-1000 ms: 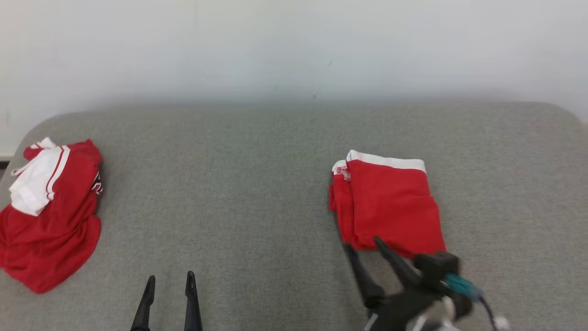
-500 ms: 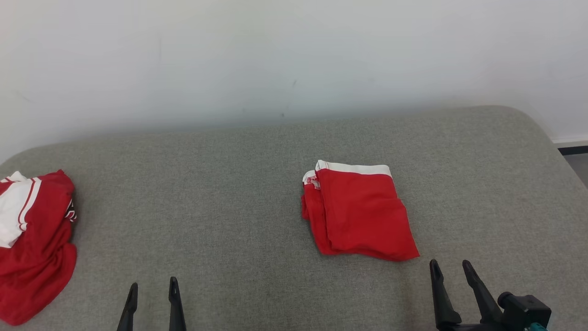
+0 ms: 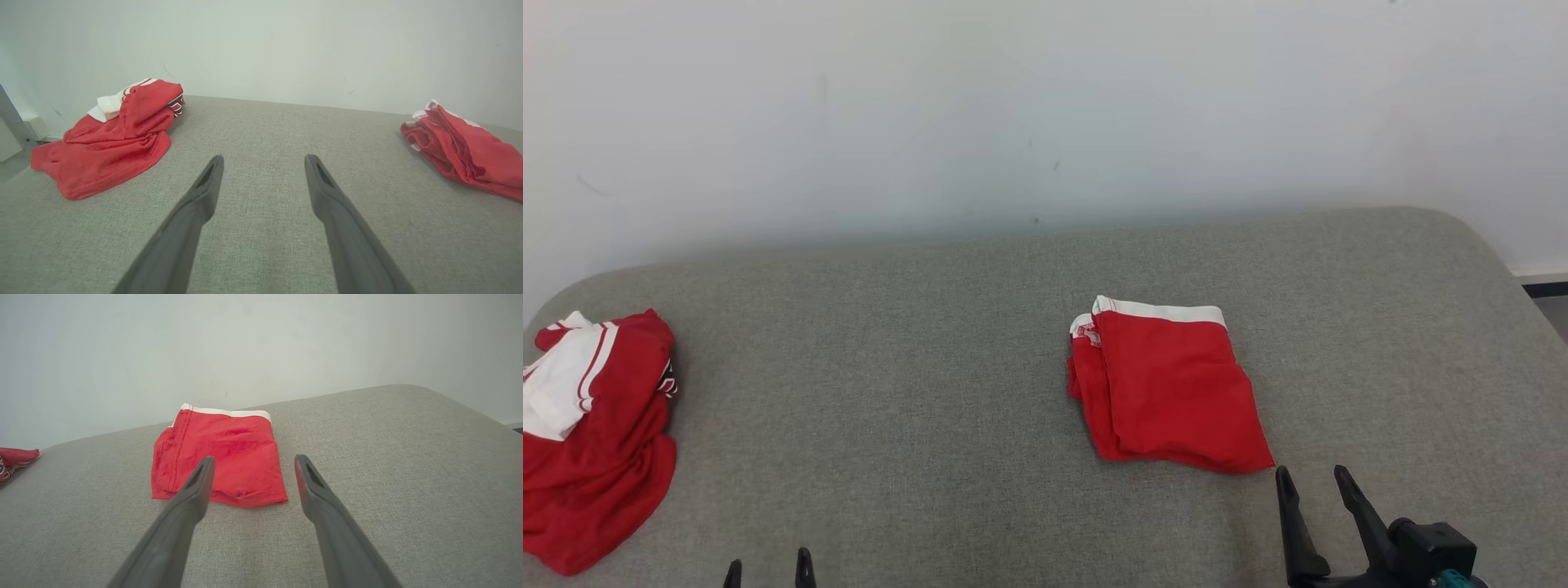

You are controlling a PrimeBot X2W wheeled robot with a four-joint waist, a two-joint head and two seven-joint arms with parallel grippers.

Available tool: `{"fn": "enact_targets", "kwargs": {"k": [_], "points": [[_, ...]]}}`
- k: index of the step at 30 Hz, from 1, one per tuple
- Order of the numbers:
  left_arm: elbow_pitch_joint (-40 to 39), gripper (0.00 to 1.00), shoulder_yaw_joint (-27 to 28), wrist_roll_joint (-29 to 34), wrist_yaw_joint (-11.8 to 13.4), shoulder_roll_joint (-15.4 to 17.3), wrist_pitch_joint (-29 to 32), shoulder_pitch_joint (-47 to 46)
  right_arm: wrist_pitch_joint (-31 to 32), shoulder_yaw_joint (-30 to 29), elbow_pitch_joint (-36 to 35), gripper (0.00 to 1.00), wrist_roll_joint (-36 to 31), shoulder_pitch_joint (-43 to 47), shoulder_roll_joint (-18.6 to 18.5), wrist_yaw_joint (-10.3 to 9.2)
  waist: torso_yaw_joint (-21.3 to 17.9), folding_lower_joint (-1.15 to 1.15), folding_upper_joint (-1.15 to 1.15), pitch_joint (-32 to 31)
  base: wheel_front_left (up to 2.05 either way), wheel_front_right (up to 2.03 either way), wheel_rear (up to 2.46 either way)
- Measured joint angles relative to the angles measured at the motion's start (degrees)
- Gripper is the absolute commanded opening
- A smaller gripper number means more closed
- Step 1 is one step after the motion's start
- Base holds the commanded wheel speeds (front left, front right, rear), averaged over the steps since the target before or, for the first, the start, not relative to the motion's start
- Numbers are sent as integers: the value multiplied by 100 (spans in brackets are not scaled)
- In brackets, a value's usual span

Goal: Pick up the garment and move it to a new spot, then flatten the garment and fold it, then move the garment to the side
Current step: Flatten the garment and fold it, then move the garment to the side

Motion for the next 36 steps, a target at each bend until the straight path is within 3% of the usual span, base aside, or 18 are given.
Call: {"fn": "enact_targets", "kwargs": {"k": [25, 36], "points": [[-250, 100, -36, 67, -212, -1, 0, 143, -52, 153, 13, 100, -125, 54, 0, 0, -98, 0, 0, 84, 0, 0, 0], [-211, 100, -65, 33, -137, 0, 0, 140, -49, 166, 42, 100, -67, 4, 1, 0, -126, 1, 1, 78, 0, 0, 0]]}}
